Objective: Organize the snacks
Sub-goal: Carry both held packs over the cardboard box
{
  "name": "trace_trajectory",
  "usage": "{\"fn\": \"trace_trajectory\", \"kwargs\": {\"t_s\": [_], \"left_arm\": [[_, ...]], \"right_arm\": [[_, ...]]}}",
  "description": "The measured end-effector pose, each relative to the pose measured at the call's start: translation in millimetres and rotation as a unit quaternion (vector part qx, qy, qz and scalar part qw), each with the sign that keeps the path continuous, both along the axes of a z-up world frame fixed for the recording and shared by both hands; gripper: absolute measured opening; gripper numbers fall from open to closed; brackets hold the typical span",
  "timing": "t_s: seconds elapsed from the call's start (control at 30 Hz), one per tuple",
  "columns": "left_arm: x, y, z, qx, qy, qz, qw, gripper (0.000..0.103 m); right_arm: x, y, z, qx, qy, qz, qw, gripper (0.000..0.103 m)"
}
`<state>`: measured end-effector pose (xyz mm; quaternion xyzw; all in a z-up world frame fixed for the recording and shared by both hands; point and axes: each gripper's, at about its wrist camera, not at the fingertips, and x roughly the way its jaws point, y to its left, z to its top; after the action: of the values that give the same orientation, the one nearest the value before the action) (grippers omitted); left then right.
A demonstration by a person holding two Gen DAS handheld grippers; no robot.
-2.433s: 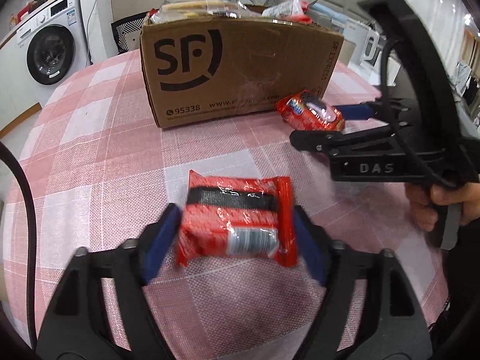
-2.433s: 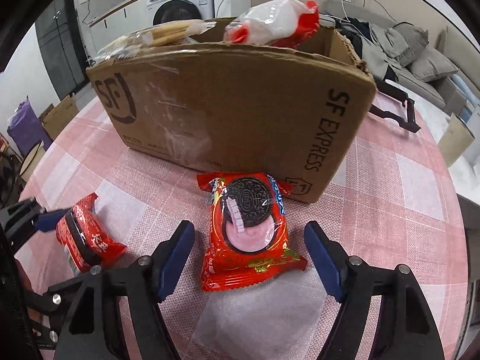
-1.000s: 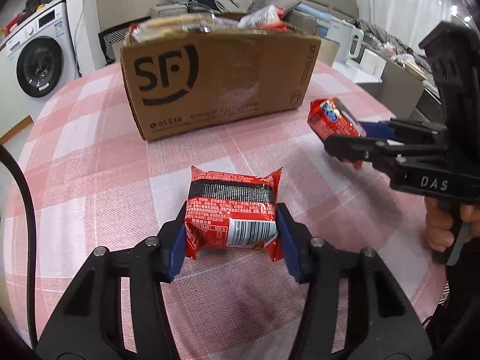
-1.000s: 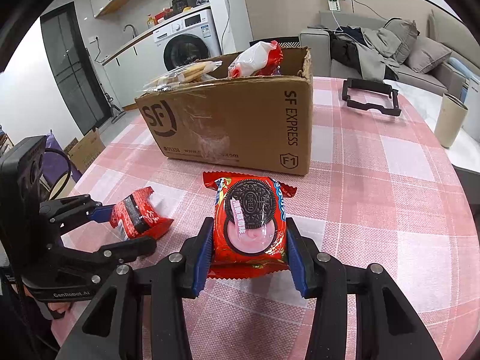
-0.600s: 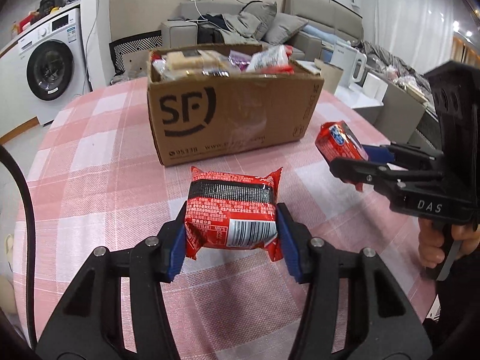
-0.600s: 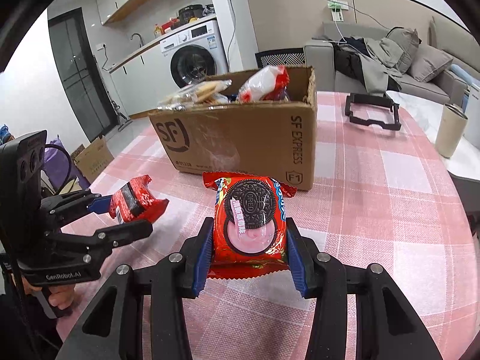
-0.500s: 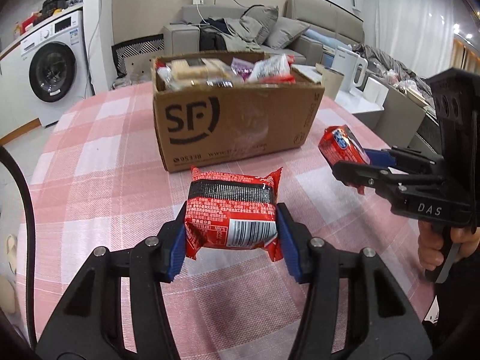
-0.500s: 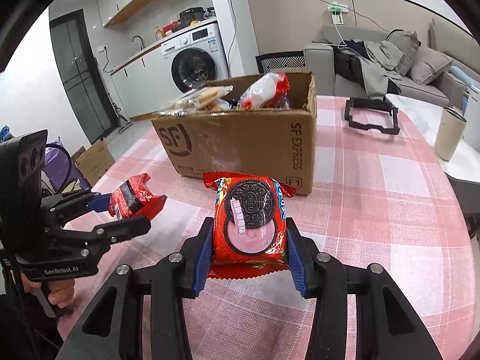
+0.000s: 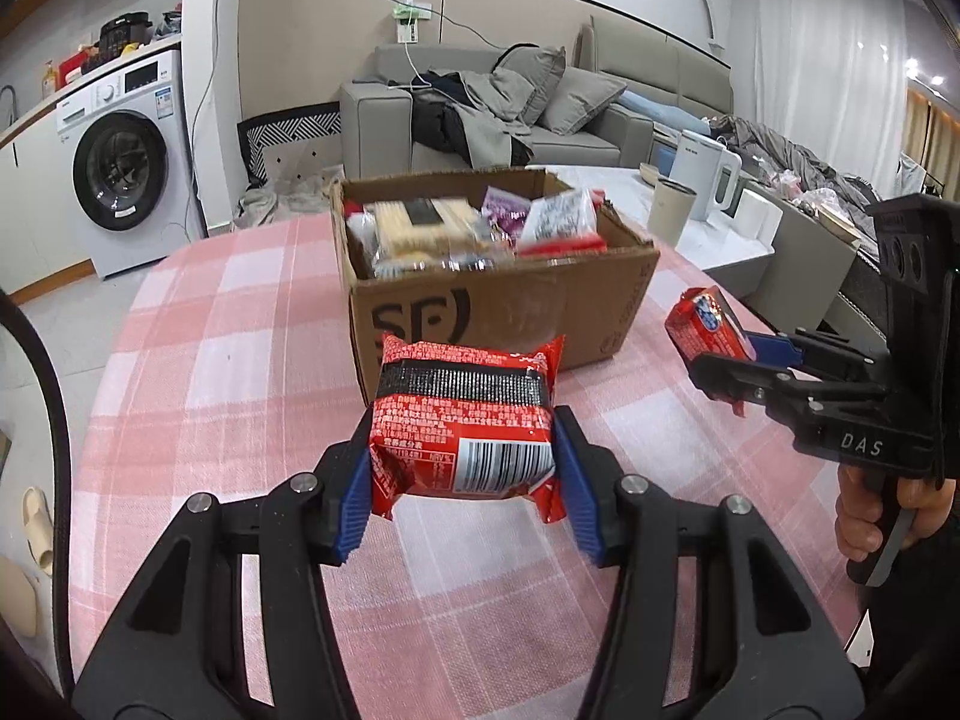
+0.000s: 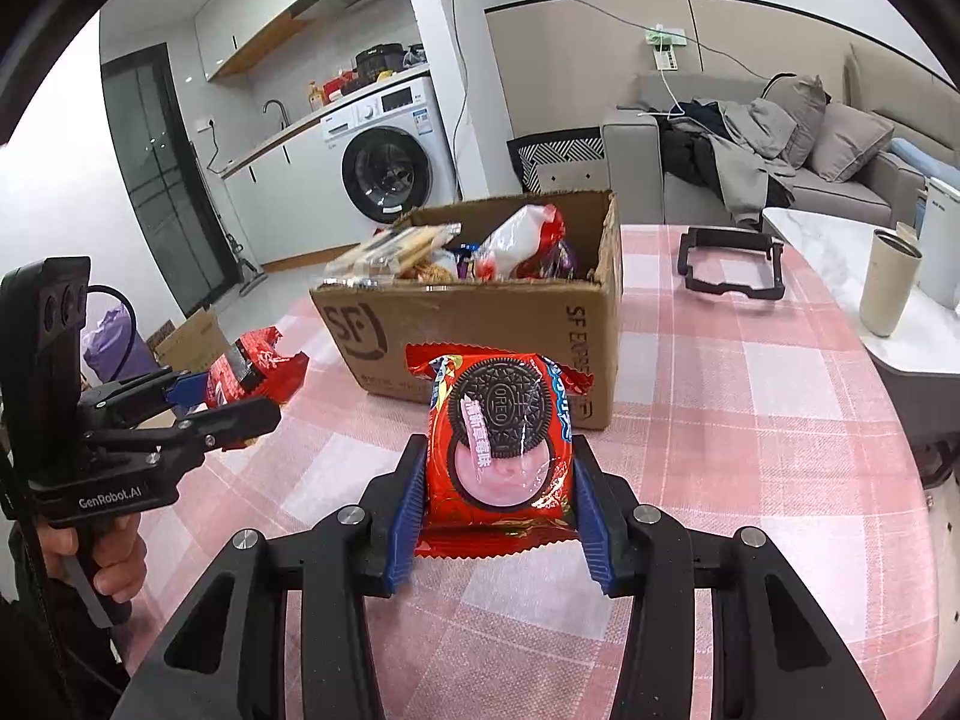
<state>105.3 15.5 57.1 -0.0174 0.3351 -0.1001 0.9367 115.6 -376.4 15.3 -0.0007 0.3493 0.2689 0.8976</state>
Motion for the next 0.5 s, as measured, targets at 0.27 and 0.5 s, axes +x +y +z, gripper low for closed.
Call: {"fn": "trace_trajectory", "kwargs": {"t_s": [0.27, 0.5], "left_arm": [[19, 9, 19, 0.004, -0.017, 0.007, 0.9998, 0.05], [40, 13, 30, 0.003, -0.025, 0.016, 0.9996, 0.05]], "right_arm": [[6, 6, 19, 0.004, -0.018, 0.002, 1.0, 0.045], [18, 17, 36, 0.002, -0.03, 0.006, 1.0, 0.045]]}}
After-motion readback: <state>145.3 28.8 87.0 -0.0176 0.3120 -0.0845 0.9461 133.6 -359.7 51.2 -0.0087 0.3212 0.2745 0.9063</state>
